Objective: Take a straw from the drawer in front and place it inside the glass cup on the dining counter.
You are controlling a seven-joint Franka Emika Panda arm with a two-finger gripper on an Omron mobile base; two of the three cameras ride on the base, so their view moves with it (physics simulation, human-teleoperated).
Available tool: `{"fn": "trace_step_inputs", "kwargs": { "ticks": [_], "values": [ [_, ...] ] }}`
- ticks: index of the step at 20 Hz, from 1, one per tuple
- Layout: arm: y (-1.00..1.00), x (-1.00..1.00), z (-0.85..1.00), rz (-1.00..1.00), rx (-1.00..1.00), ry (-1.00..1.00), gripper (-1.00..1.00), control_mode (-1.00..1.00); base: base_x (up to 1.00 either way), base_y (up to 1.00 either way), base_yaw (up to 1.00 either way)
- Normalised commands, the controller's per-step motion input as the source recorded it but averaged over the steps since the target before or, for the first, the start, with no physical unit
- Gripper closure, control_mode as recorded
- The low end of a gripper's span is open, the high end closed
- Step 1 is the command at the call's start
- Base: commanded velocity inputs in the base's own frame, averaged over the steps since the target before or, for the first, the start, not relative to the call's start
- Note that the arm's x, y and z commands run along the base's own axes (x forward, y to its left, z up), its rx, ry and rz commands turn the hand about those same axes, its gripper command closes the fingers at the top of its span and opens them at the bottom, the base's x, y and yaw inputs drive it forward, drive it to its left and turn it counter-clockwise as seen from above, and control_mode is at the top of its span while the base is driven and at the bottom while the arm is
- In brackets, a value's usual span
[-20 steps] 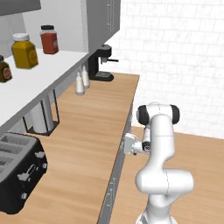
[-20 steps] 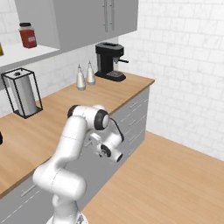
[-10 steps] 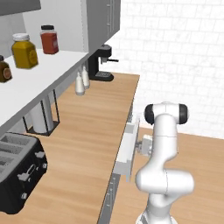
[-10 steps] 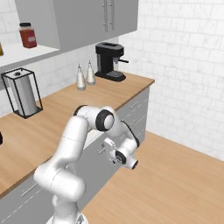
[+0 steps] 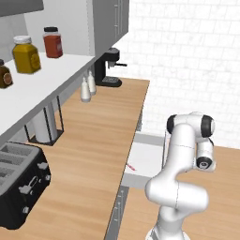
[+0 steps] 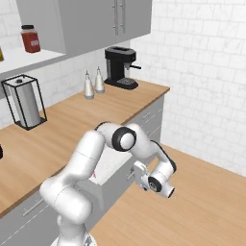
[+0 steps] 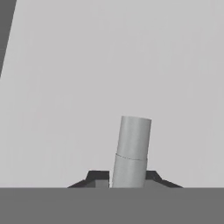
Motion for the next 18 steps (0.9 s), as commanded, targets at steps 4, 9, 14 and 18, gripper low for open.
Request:
{"fn": "trace_step_inputs", "kwargs": {
  "ticks": [4, 9, 14, 18],
  "values": [
    [-0.67, -0.18, 0.01, 0.0, 0.0, 0.1, -1.0, -1.0, 0.0, 0.0, 0.0],
    [-0.54, -0.13, 0.02, -0.01, -0.03, 0.11, -1.0, -1.0, 0.0, 0.0, 0.0],
    [-0.47, -0.84, 0.73, 0.0, -0.05, -0.04, -1.0, -1.0, 0.0, 0.0, 0.0],
    [0.17, -0.63, 1.0, 0.0, -0.22, -0.11, -1.0, -1.0, 0.0, 0.0, 0.0]
  ]
}}
